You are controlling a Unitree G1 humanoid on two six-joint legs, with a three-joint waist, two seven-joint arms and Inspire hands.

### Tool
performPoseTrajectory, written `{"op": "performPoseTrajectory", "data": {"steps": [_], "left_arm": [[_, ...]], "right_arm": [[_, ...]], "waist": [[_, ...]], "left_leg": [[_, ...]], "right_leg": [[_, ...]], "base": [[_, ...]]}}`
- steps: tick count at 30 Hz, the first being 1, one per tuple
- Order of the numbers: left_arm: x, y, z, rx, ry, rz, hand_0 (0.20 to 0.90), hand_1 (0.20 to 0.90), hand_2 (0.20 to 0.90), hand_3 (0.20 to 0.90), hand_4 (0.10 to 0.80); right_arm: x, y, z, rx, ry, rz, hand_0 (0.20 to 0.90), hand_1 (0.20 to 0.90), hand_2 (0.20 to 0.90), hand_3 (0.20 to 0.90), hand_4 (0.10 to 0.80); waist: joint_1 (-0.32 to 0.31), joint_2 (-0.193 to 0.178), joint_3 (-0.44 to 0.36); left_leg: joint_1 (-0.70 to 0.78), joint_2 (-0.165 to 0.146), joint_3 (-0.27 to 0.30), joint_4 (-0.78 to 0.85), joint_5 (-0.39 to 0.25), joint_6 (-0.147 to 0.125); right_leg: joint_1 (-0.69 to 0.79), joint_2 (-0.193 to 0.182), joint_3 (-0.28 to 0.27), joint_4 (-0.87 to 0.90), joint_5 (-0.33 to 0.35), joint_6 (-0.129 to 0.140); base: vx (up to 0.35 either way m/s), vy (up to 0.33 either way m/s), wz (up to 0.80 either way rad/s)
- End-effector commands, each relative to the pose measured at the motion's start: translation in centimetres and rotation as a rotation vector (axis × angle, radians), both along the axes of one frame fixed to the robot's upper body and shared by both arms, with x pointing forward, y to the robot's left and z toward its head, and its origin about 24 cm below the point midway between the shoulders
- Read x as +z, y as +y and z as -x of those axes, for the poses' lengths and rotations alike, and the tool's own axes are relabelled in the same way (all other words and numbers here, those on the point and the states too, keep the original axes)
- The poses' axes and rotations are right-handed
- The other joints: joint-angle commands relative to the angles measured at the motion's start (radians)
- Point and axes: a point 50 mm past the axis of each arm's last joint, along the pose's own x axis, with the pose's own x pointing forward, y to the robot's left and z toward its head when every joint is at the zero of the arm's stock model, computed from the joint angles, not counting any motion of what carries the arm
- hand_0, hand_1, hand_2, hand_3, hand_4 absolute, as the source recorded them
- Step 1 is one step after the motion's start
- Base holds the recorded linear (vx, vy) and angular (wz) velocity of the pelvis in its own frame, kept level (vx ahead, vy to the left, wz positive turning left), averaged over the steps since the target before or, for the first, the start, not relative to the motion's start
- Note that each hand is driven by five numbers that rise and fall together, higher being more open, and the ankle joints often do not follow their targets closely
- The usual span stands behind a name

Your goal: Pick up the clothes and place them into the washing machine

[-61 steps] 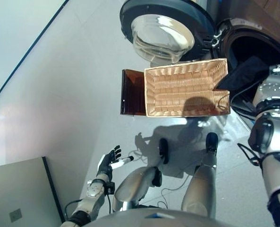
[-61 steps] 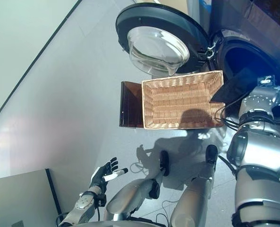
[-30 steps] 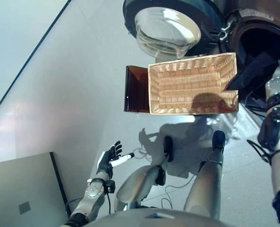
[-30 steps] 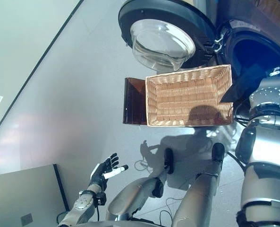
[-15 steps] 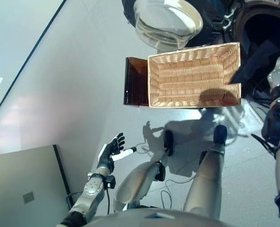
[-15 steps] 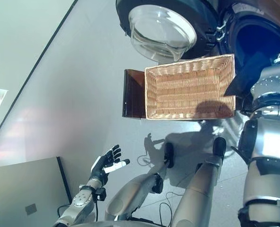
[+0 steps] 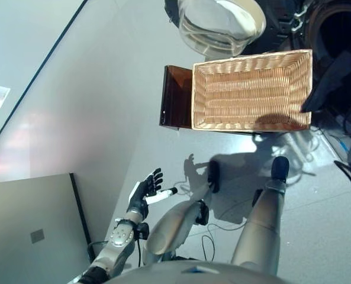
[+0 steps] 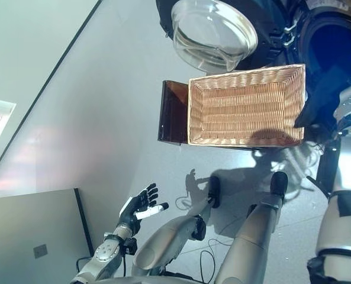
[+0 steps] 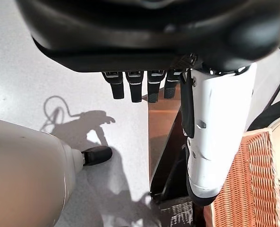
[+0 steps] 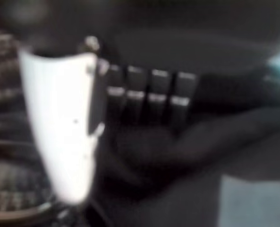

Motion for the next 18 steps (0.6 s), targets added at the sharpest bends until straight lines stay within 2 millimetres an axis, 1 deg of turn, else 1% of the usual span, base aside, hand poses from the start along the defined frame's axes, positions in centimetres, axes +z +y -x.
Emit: {"op": "performPoseTrajectory", "data": {"steps": [1,4,9,13,16,18], "left_arm": [[0.94,3.30,-0.05,0.071,-0.066,-0.056,0.900,0.900,0.900,0.900,0.800],[0.78,3.36,0.06,0.071,-0.057,-0.061,0.900,0.900,0.900,0.900,0.800],[0.76,3.41,0.08,0.071,-0.056,-0.061,0.900,0.900,0.900,0.900,0.800],[0.72,3.57,0.00,0.086,-0.056,-0.065,0.900,0.900,0.900,0.900,0.800],[0.69,3.55,0.02,0.092,-0.054,-0.061,0.900,0.900,0.900,0.900,0.800],[0.71,3.57,0.02,0.089,-0.056,-0.063,0.900,0.900,0.900,0.900,0.800]], "right_arm": [[12.51,-3.18,6.39,-0.178,-0.210,0.379,0.900,0.900,0.900,0.900,0.800],[12.51,-3.01,6.18,-0.168,-0.216,0.380,0.900,0.900,0.900,0.900,0.800],[12.08,-3.35,6.38,-0.187,-0.201,0.370,0.900,0.900,0.900,0.900,0.800],[12.06,-3.00,5.99,-0.182,-0.188,0.387,0.900,0.900,0.900,0.900,0.800],[11.87,-2.86,5.80,-0.197,-0.140,0.409,0.900,0.900,0.900,0.900,0.800],[11.79,-2.67,5.56,-0.211,-0.054,0.465,0.900,0.900,0.900,0.900,0.800]], "waist": [[-0.024,0.069,0.026],[-0.024,0.067,0.026],[-0.025,0.063,0.025],[-0.029,0.058,0.024],[-0.029,0.055,0.022],[-0.028,0.053,0.021]], "left_leg": [[-0.008,0.003,-0.008,0.035,0.019,-0.104],[-0.010,0.003,-0.005,0.040,0.015,-0.103],[-0.008,0.003,-0.003,0.045,0.012,-0.101],[-0.008,0.005,0.003,0.045,0.010,-0.101],[-0.008,0.005,0.006,0.045,0.009,-0.102],[-0.009,0.007,0.008,0.046,0.009,-0.102]], "right_leg": [[0.092,0.111,-0.107,0.057,-0.157,-0.093],[0.094,0.111,-0.104,0.052,-0.155,-0.093],[0.102,0.112,-0.104,0.048,-0.155,-0.094],[0.106,0.115,-0.101,0.040,-0.152,-0.095],[0.108,0.118,-0.099,0.036,-0.151,-0.096],[0.110,0.118,-0.098,0.031,-0.147,-0.097]], "base": [[-0.006,0.033,-0.05],[-0.003,0.020,-0.04],[0.000,0.000,0.00],[0.003,0.008,-0.02],[0.006,0.013,-0.04],[0.003,0.014,-0.04]]}}
